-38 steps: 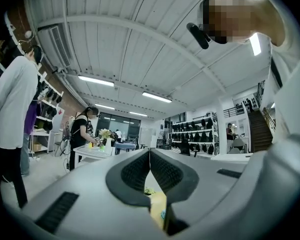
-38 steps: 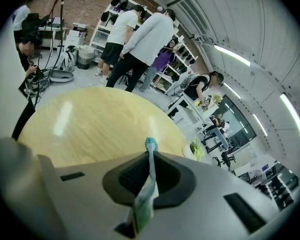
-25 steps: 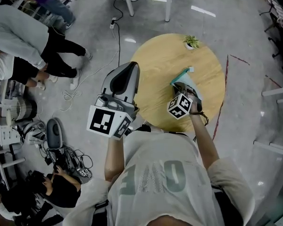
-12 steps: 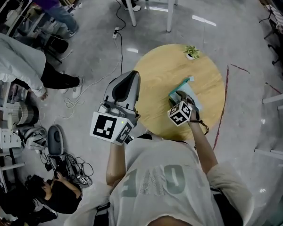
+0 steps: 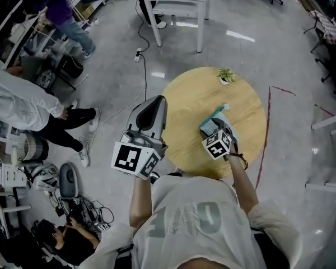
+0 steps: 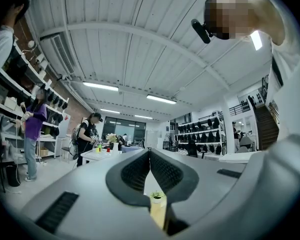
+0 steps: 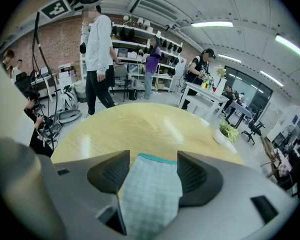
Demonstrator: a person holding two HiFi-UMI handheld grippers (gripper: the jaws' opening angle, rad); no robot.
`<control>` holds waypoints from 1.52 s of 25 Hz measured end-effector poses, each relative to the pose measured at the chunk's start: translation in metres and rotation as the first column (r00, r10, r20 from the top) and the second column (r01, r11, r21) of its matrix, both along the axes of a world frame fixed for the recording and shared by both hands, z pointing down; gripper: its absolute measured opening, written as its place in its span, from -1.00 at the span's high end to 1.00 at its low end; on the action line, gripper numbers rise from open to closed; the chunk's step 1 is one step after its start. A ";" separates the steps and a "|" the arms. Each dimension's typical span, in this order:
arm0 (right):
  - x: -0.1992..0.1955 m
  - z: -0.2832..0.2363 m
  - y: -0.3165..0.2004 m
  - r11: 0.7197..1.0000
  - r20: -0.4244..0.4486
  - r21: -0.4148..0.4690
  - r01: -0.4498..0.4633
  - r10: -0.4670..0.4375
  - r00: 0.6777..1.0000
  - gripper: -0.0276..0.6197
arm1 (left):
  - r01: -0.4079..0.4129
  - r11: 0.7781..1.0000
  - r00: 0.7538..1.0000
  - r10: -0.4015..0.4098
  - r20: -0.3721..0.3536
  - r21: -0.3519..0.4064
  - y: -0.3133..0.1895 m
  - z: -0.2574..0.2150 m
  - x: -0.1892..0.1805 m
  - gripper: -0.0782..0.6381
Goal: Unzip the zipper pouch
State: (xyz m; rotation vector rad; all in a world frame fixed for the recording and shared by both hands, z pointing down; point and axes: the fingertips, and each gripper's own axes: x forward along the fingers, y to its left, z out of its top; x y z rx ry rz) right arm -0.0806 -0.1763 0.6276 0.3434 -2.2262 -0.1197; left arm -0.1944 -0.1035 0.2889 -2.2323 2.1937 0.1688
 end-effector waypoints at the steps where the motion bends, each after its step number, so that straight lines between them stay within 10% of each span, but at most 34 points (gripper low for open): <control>1: 0.000 -0.006 -0.001 1.000 0.016 -0.004 -0.005 0.005 1.000 0.02 | -0.003 1.000 1.000 0.003 -0.001 0.000 -0.001 0.000 0.001 0.70; 20: 0.005 -0.161 -0.051 0.986 0.335 0.117 -0.117 0.072 0.940 -0.08 | -0.075 0.997 0.997 0.075 -0.007 0.014 -0.027 -0.001 0.011 0.70; 27: 0.021 -0.265 -0.060 0.949 0.589 0.191 -0.250 0.092 0.803 -0.08 | -0.096 0.995 0.995 0.096 -0.017 0.036 -0.041 0.002 0.017 0.70; 34: 0.060 -0.350 -0.040 0.904 0.814 0.165 -0.394 0.101 0.572 -0.06 | -0.127 0.989 0.992 0.125 0.026 0.079 -0.055 -0.004 0.034 0.70; 38: 0.084 -0.365 -0.027 0.851 0.861 0.170 -0.497 0.117 0.495 0.48 | -0.143 0.984 0.989 0.137 0.053 0.110 -0.061 -0.009 0.047 0.70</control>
